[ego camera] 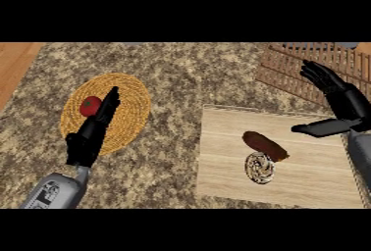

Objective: Pick the sweet potato from the tray and place it in the tiered shelf

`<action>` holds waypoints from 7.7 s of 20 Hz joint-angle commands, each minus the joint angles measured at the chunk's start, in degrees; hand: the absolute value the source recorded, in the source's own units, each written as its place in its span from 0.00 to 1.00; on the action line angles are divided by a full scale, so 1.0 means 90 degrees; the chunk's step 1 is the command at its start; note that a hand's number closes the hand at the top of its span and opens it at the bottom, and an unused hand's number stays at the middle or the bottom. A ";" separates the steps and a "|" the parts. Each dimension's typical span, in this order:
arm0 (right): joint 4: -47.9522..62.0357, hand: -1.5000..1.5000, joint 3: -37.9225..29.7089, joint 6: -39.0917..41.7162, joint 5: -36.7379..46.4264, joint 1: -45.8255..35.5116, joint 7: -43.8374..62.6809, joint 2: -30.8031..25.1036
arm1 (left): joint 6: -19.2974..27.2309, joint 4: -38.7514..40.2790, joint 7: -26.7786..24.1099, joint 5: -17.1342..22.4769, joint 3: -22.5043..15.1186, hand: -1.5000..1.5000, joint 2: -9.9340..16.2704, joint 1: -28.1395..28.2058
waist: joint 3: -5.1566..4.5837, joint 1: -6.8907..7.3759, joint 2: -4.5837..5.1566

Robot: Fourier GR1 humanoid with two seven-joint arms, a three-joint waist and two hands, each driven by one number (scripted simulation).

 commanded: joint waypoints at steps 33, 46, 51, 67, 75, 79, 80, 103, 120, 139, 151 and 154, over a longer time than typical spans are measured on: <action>-0.5547 0.00 0.1118 0.1901 0.3683 0.1155 0.3758 -0.1149 | -0.0693 0.0304 -0.0068 -0.0751 0.0868 0.50 -0.0641 0.0165 | -0.0017 -0.0162 -0.0078; -0.5871 0.00 0.0977 0.2293 0.4744 0.1384 0.4208 0.0189 | -0.0895 -0.0561 0.0738 -0.1323 0.1100 0.50 -0.1023 0.0339 | -0.0016 -0.0134 -0.0079; -0.5420 0.00 0.0972 0.2135 0.5335 0.1466 0.3795 0.0309 | -0.0848 0.0420 0.0299 -0.1543 0.1154 0.50 -0.1511 -0.0069 | -0.0016 -0.0154 -0.0070; -0.5004 0.00 0.1446 0.1860 0.6976 0.1517 0.3782 0.1344 | -0.1481 -0.0064 0.0280 -0.1747 0.1741 0.50 -0.1338 0.0461 | -0.0016 -0.0119 -0.0075; -0.4590 0.00 0.0984 0.2182 0.7308 0.1238 0.3323 0.1432 | -0.1665 0.0399 0.0054 -0.1927 0.2071 0.50 -0.1521 0.0076 | -0.0017 -0.0139 -0.0073; -0.3679 0.00 0.0698 0.1252 0.7495 0.1480 0.2116 0.0978 | -0.1407 0.0440 0.0404 -0.2084 0.1953 0.50 -0.1824 -0.0235 | -0.0014 -0.0144 -0.0065; -0.3782 0.00 0.0755 0.1551 0.7642 0.1348 0.2565 0.1277 | -0.1621 -0.0347 0.0494 -0.2153 0.1777 0.50 -0.1687 0.0471 | -0.0015 -0.0123 -0.0076; -0.2540 1.00 0.1012 0.0540 0.8945 0.1183 0.1344 0.1388 | -0.1771 -0.0203 0.0652 -0.2271 0.2088 0.50 -0.1933 0.0046 | -0.0015 -0.0131 -0.0072; -0.2885 1.00 -0.0213 -0.1659 0.7654 0.0436 0.7544 0.3389 | -0.1843 -0.0057 0.0396 -0.2350 0.1927 0.50 -0.2064 0.0133 | -0.0001 0.0115 -0.0020; -0.3191 1.00 0.0985 -0.2722 1.0101 -0.2879 1.1874 0.3400 | -0.1970 -0.0111 0.0375 -0.2170 0.2271 0.50 -0.1790 0.0325 | -0.0023 -0.0108 -0.0116; -0.2835 1.00 -0.0193 -0.1994 1.1222 -0.4038 1.1618 0.3338 | -0.1749 -0.0117 0.0368 -0.2381 0.2052 0.50 -0.2062 0.0420 | -0.0021 -0.0108 -0.0087; -0.2631 1.00 -0.0721 -0.1887 1.1101 -0.4293 1.1096 0.2930 | -0.1828 -0.0032 0.0334 -0.2332 0.2150 0.50 -0.1966 0.0278 | -0.0020 -0.0120 -0.0077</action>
